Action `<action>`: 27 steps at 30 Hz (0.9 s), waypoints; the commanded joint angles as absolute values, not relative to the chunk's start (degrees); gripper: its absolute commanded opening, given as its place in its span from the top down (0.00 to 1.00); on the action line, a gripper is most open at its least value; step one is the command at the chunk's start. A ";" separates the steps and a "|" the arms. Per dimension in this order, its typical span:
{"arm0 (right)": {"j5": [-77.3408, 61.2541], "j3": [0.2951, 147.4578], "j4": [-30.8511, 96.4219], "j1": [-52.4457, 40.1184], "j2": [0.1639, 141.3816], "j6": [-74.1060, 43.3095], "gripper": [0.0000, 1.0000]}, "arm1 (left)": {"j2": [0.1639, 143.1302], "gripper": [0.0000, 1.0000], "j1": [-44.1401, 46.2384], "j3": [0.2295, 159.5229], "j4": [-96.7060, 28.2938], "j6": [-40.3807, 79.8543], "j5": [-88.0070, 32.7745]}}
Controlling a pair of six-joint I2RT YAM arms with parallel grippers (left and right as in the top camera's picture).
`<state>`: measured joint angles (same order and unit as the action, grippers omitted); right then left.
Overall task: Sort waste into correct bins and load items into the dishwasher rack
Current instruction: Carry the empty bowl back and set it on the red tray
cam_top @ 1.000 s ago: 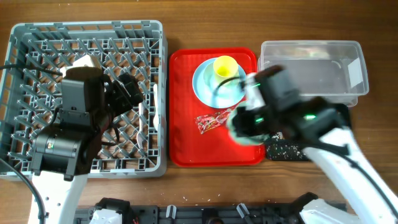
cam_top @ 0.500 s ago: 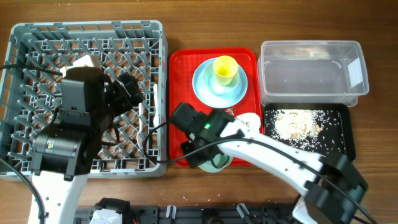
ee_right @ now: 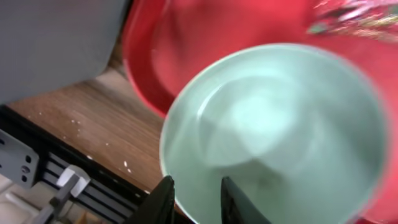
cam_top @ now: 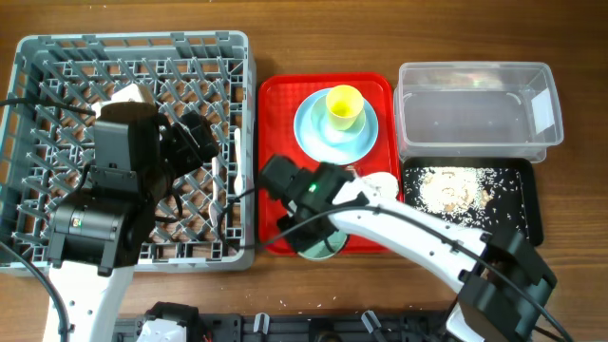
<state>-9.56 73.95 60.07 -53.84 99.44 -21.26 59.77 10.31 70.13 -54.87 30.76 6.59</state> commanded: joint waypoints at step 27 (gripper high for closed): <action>9.67 58.13 46.72 -29.56 92.47 -19.49 0.38 | 59.68 0.00 9.85 70.46 -54.72 30.68 6.96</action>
